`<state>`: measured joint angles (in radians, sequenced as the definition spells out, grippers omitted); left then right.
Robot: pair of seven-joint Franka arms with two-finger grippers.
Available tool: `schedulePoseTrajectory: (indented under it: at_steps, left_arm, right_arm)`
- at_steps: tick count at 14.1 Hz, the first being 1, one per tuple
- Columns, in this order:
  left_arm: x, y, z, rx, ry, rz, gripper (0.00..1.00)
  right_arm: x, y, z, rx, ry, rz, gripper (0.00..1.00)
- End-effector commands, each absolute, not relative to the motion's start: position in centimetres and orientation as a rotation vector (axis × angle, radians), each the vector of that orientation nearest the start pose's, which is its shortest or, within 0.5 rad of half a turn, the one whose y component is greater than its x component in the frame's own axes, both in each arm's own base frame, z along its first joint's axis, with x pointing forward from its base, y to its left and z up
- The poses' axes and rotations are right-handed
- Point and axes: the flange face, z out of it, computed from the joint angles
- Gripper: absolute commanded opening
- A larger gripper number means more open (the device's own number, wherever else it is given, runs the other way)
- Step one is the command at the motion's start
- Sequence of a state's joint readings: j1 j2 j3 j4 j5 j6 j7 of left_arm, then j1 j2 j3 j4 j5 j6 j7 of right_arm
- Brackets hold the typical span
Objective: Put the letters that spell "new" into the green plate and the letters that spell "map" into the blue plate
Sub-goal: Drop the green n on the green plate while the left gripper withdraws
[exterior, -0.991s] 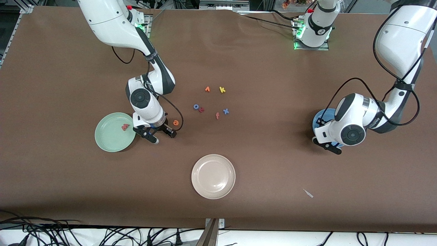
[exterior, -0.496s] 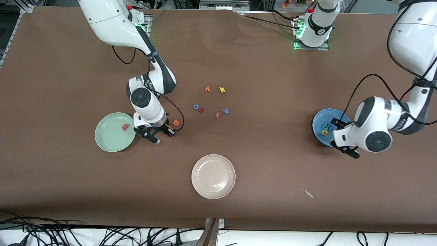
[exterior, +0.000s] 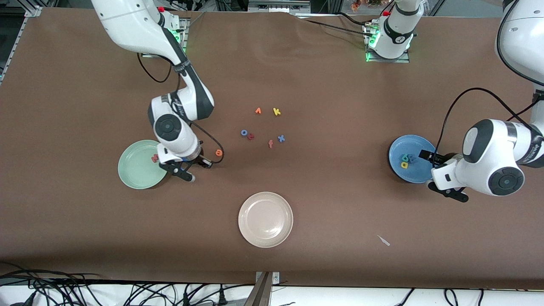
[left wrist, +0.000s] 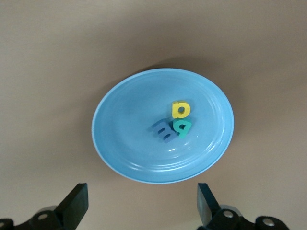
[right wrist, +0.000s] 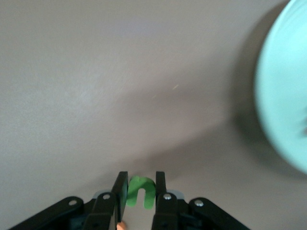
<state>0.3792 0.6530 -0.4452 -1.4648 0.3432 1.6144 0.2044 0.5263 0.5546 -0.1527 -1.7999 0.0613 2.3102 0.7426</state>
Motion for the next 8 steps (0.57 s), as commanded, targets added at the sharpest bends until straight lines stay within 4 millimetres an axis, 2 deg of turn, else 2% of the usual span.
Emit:
schedulePoseTrajectory:
  at_steps: [1, 2, 4, 6, 8]
  left_arm:
    - [64.9, 4.4, 36.4, -3.061, 0.382, 0.586, 1.00]
    - [64.5, 5.0, 37.7, -3.084, 0.325, 0.566, 1.00]
    - [63.0, 4.8, 41.7, -3.127, 0.265, 0.409, 1.00]
    - [60.9, 2.0, 46.3, -3.111, 0.311, 0.290, 1.00]
    - [59.6, 1.8, 51.0, -3.096, 0.309, 0.180, 1.00]
  right_arm:
    - [61.2, 20.1, 28.6, -3.198, 0.378, 0.122, 0.09]
    - [61.6, 17.4, 29.6, -3.219, 0.273, 0.143, 0.09]
    - [61.8, 13.6, 30.7, -3.236, 0.149, 0.189, 0.10]
    - [61.2, 10.8, 31.1, -3.236, 0.076, 0.206, 0.11]
    - [60.3, 9.3, 30.4, -3.233, 0.000, 0.210, 0.12]
